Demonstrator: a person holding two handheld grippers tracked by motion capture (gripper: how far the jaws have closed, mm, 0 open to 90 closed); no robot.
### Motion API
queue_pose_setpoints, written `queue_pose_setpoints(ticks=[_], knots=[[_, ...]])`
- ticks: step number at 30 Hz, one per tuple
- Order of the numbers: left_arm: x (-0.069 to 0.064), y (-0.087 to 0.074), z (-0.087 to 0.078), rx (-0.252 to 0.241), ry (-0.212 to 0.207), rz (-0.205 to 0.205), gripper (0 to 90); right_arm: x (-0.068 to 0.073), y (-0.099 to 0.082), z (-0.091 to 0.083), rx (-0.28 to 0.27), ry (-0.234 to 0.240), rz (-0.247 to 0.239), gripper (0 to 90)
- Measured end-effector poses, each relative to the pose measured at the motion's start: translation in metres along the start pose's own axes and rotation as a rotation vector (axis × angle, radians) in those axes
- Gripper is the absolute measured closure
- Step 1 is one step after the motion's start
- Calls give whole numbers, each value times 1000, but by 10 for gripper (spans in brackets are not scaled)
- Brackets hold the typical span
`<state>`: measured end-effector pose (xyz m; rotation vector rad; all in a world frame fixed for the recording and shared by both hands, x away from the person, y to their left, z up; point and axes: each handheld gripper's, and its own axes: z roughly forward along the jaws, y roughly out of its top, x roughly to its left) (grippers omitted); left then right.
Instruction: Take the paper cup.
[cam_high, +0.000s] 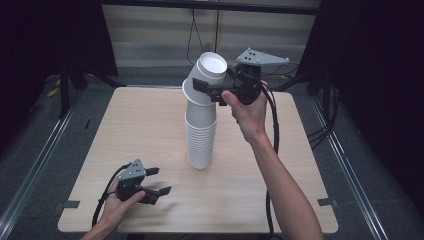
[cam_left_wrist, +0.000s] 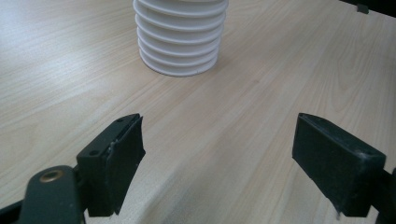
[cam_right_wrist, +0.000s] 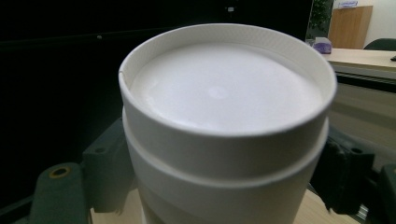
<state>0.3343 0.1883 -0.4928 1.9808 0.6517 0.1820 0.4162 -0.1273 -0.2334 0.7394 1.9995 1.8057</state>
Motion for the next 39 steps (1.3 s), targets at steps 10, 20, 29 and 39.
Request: queue_pose_setpoints(ticks=[10, 20, 29, 39], knots=[[0, 0, 0, -2, -3, 1, 164, 0, 2, -10, -57, 11, 25, 198], [0, 0, 1, 3, -5, -5, 159, -4, 2, -25, -82, 2, 32, 198], [2, -1, 2, 11, -16, -24, 167, -12, -6, -42, -83, -30, 42, 198], [2, -1, 5, 16, -21, -26, 162, -13, -16, -63, -83, -50, 48, 198]])
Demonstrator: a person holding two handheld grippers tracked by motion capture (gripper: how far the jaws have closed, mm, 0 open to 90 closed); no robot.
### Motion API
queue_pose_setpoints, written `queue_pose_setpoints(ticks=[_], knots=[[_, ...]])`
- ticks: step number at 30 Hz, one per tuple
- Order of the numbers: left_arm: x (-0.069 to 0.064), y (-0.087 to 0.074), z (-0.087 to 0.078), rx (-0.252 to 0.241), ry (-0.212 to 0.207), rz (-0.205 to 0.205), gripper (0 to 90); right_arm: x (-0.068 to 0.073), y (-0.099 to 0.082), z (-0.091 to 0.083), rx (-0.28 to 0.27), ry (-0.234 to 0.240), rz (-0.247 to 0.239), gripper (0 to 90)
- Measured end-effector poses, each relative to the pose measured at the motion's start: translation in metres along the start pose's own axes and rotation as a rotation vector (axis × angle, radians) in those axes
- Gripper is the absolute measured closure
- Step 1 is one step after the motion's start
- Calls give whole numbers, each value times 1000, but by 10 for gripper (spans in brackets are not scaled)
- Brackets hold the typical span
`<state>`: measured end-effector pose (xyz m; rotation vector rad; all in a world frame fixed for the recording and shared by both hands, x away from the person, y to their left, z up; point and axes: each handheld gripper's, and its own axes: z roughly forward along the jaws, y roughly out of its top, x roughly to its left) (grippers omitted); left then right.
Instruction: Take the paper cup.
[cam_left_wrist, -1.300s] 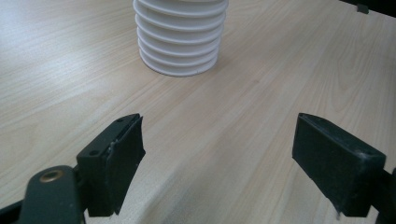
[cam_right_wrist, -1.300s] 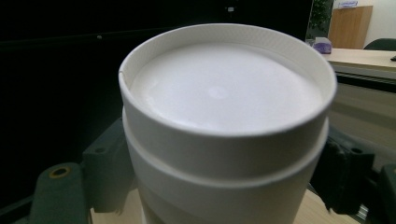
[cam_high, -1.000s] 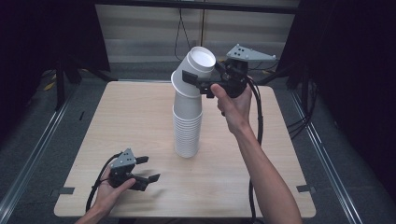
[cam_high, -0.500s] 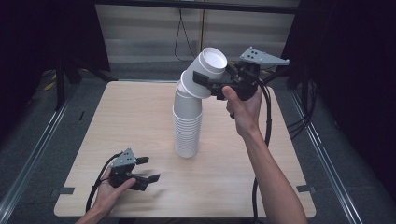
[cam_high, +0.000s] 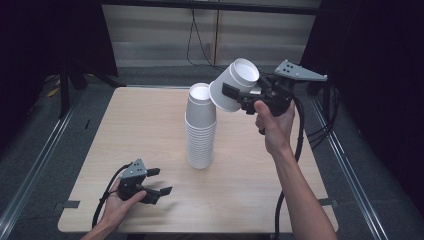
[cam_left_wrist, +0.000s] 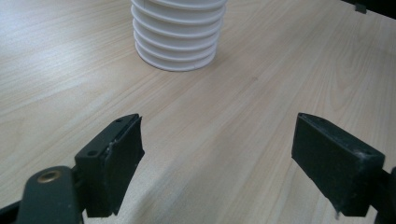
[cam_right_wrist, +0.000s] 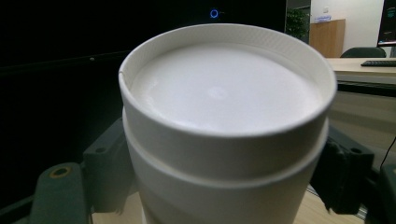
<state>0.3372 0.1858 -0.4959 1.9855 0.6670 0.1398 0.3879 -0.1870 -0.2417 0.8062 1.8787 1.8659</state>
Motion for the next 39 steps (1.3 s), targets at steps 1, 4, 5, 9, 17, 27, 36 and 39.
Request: queue_pose_setpoints(ticks=[1, 4, 5, 9, 17, 27, 36, 39], knots=[[0, 0, 0, 1, 1, 0, 161, -1, 0, -3, -1, -3, -1, 198], [0, -1, 2, 5, 1, -7, 158, -2, -1, -10, 5, -13, -4, 197], [1, -1, 3, 14, 1, -9, 158, -2, -2, -12, 8, -19, -5, 198], [1, 1, 4, 10, -6, -8, 158, -3, -7, -18, 26, -26, -2, 198], [2, 3, 0, -25, 6, -3, 158, -2, -23, -24, 63, -23, 5, 198], [-5, 15, 1, -77, -40, -12, 157, 5, -54, -30, 107, 2, 20, 197], [-9, 25, 6, -107, -62, 19, 163, 11, -76, -29, 139, 32, 48, 196], [-11, 29, 9, -128, -61, 41, 167, 11, -84, -27, 162, 32, 45, 195]])
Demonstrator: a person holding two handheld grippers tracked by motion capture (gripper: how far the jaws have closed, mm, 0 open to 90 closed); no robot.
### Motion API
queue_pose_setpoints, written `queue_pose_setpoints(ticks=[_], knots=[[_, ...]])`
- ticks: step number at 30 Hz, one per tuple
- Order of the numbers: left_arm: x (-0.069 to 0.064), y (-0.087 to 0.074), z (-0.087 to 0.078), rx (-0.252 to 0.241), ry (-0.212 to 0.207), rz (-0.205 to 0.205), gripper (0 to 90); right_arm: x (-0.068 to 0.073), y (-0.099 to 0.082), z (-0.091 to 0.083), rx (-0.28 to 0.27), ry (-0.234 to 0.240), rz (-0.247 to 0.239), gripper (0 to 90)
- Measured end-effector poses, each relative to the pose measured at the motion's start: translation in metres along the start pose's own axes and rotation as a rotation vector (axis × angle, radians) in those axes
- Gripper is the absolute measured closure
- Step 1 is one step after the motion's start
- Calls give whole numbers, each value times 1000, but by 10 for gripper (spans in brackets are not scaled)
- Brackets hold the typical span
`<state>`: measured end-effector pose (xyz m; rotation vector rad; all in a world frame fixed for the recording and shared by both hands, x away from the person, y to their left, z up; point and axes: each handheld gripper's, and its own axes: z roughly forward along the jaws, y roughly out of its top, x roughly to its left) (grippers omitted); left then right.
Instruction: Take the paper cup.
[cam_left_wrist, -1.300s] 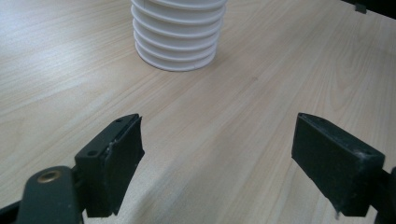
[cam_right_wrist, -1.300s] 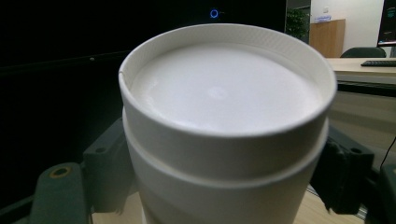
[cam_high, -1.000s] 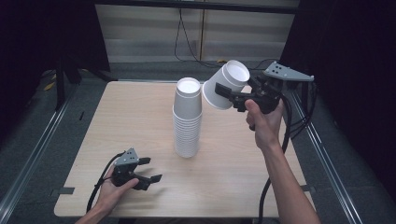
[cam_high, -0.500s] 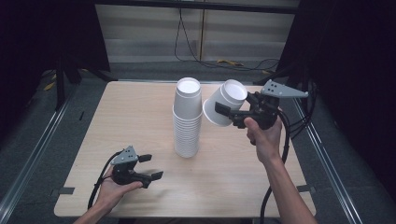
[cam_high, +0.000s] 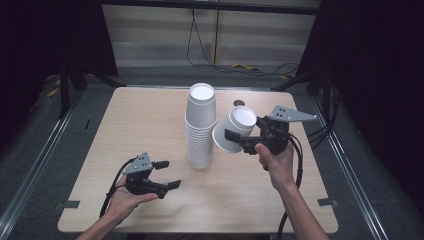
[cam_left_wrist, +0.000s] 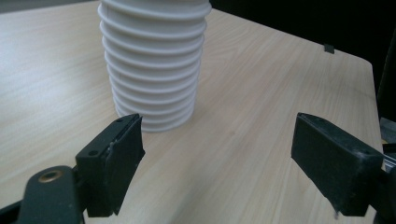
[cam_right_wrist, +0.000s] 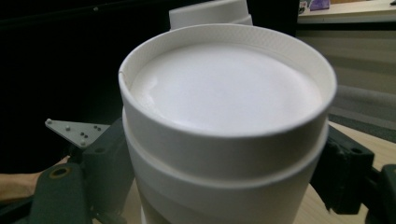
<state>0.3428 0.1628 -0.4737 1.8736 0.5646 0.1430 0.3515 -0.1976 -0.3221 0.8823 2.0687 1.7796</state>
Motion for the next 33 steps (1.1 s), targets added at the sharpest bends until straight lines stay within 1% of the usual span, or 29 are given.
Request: queue_pose_setpoints(ticks=[1, 3, 5, 7, 9, 10, 11, 12, 13, 14, 15, 16, 17, 18, 19, 22, 24, 25, 27, 28, 29, 31, 32, 33], knots=[[0, 2, 1, -1, -8, -5, 168, 0, -2, 1, 5, 0, 3, 195], [-1, 5, 3, -14, -13, 0, 168, -1, -7, 4, 20, -1, 1, 195], [-3, 9, 6, -19, -24, 3, 167, -1, -10, 5, 30, 9, 4, 195], [-4, 14, 9, -20, -37, 8, 167, 0, -13, 7, 35, 18, 4, 195], [-7, 19, 12, -23, -40, 21, 168, 0, -16, 8, 41, 23, -3, 195], [-8, 22, 14, -33, -41, 18, 174, 1, -18, 9, 39, 23, 2, 194], [-8, 22, 14, -33, -41, 18, 184, 1, -18, 9, 39, 23, 2, 194], [-10, 28, 19, -45, -58, 18, 189, 2, -23, 9, 32, 22, -3, 194], [-10, 28, 19, -45, -58, 18, 189, 2, -25, 10, 35, 30, 2, 194], [-14, 32, 24, -57, -67, 26, 189, 1, -27, 10, 39, 36, 8, 194], [-14, 32, 24, -57, -67, 26, 189, 1, -29, 11, 38, 41, 10, 194], [-18, 35, 29, -56, -83, 31, 188, 1, -31, 12, 39, 48, 9, 194], [-18, 35, 29, -56, -83, 31, 187, 1, -32, 11, 37, 49, 13, 195], [-20, 38, 32, -51, -93, 44, 183, 0, -34, 12, 31, 55, 22, 195], [-21, 39, 34, -53, -97, 46, 180, 0, -35, 12, 28, 59, 25, 195], [-26, 44, 38, -78, -113, 37, 181, 0, -41, 14, 34, 67, 30, 195], [-28, 45, 40, -82, -123, 30, 180, -1, -44, 15, 33, 75, 39, 195], [-29, 46, 39, -74, -125, 38, 177, 0, -46, 15, 38, 74, 41, 195], [-29, 46, 39, -80, -128, 40, 172, 0, -47, 16, 42, 74, 40, 196], [-29, 46, 36, -88, -128, 41, 167, 1, -51, 19, 51, 92, 46, 196], [-29, 46, 34, -90, -128, 44, 157, 1, -53, 20, 53, 94, 42, 196], [-29, 45, 33, -97, -128, 41, 156, 2, -56, 23, 51, 114, 55, 196], [-27, 46, 32, -112, -127, 29, 155, 2, -58, 25, 56, 117, 56, 196], [-26, 47, 32, -111, -123, 30, 155, 3, -58, 26, 59, 119, 56, 196]])
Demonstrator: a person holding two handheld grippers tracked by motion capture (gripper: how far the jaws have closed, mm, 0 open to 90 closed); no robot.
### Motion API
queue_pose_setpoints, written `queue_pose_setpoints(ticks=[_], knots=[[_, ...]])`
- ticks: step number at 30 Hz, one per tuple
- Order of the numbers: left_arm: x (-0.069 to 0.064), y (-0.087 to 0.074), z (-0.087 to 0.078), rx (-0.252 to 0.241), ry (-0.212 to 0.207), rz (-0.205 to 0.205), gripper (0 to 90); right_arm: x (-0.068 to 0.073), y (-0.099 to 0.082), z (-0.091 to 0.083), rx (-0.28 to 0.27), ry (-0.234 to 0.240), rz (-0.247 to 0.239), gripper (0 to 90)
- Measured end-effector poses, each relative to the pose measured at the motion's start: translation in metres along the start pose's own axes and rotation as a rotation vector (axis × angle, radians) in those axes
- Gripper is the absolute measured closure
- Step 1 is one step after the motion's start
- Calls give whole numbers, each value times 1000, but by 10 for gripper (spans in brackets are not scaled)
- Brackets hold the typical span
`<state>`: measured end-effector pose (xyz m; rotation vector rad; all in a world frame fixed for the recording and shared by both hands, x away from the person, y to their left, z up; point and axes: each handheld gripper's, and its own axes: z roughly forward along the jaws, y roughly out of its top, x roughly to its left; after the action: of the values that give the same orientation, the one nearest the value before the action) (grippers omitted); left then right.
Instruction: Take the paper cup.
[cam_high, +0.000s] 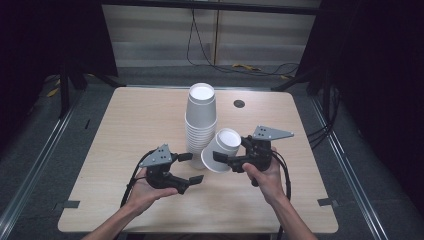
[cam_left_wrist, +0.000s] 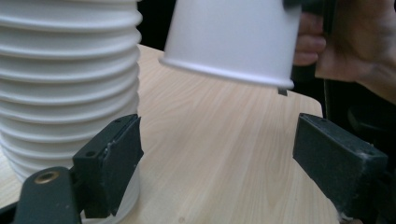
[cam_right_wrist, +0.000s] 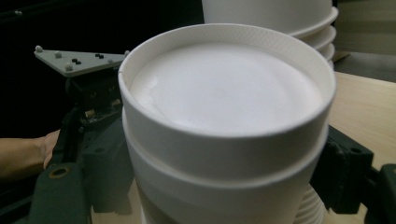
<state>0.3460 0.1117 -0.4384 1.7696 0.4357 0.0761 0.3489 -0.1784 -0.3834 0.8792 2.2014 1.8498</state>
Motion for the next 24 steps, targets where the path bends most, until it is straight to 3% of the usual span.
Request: queue_pose_setpoints(ticks=[12, 18, 24], knots=[[-2, -1, 1, 2, -22, 23, 155, 4, -12, 15, 32, 57, 11, 198], [-1, -2, 3, 3, -45, 19, 146, 7, -19, 23, 75, 77, 17, 199], [-2, -4, 5, 14, -36, 31, 130, 10, -24, 31, 92, 89, 16, 201]])
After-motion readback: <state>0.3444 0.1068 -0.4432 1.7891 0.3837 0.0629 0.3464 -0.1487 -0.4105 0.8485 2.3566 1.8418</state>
